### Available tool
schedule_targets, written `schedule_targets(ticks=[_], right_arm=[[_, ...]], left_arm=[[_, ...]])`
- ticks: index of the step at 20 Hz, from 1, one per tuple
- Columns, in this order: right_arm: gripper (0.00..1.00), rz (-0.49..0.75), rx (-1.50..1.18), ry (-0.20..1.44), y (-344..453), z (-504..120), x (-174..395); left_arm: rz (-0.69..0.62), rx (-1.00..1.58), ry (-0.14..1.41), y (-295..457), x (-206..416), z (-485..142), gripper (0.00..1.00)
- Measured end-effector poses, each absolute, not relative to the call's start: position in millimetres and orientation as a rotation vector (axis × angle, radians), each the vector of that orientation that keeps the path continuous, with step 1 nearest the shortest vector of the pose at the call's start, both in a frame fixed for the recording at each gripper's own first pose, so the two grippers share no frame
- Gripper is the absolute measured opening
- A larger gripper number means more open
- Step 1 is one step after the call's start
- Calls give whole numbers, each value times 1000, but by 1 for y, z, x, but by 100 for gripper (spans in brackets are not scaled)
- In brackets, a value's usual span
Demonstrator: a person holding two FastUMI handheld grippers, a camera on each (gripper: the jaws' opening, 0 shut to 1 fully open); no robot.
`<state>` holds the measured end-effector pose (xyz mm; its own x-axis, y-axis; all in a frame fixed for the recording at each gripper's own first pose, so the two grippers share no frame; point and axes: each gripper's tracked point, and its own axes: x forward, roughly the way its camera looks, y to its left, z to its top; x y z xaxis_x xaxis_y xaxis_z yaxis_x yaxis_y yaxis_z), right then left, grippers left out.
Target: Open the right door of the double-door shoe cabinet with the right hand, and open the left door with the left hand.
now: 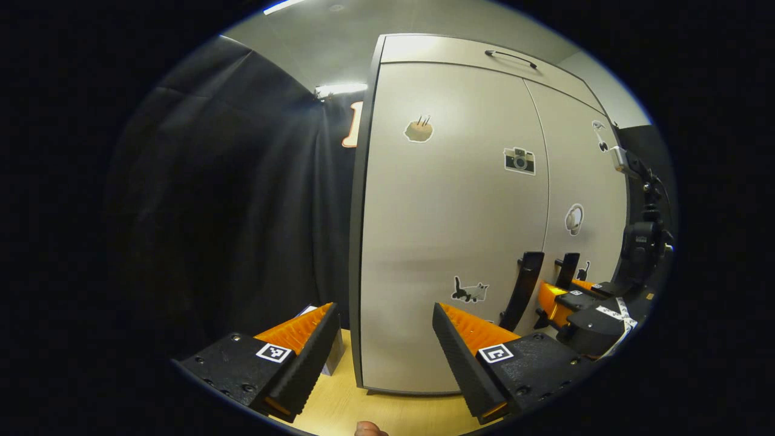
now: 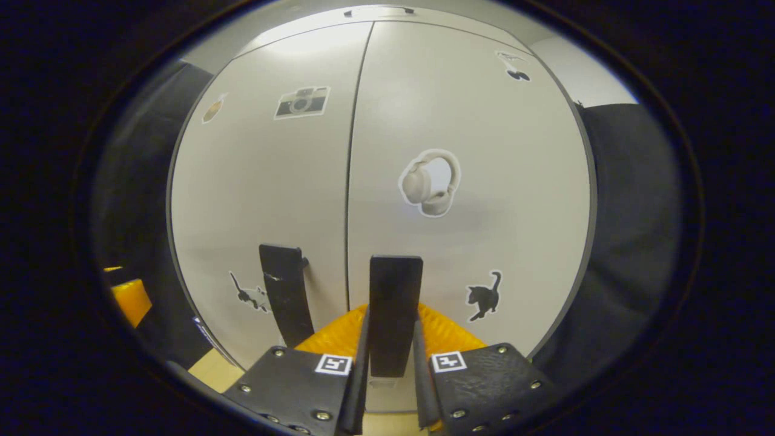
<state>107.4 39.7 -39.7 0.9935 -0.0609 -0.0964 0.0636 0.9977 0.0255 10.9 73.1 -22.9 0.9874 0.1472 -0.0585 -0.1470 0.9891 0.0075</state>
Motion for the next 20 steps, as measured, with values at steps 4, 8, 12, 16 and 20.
schedule_targets(ticks=[4,8,12,16,20], right_arm=[[24,-57,59,98,40,-41,107],[20,-40,74,89,39,-40,100],[20,-37,77,80,35,-39,89],[20,-28,81,78,31,-37,79],[19,-24,80,70,27,-40,67]], left_arm=[[157,0,70,78,3,-27,96],[156,0,73,78,-4,-28,96],[139,-3,76,72,-13,-28,96],[111,1,76,61,-19,-28,96],[84,14,73,51,-22,-25,96]])
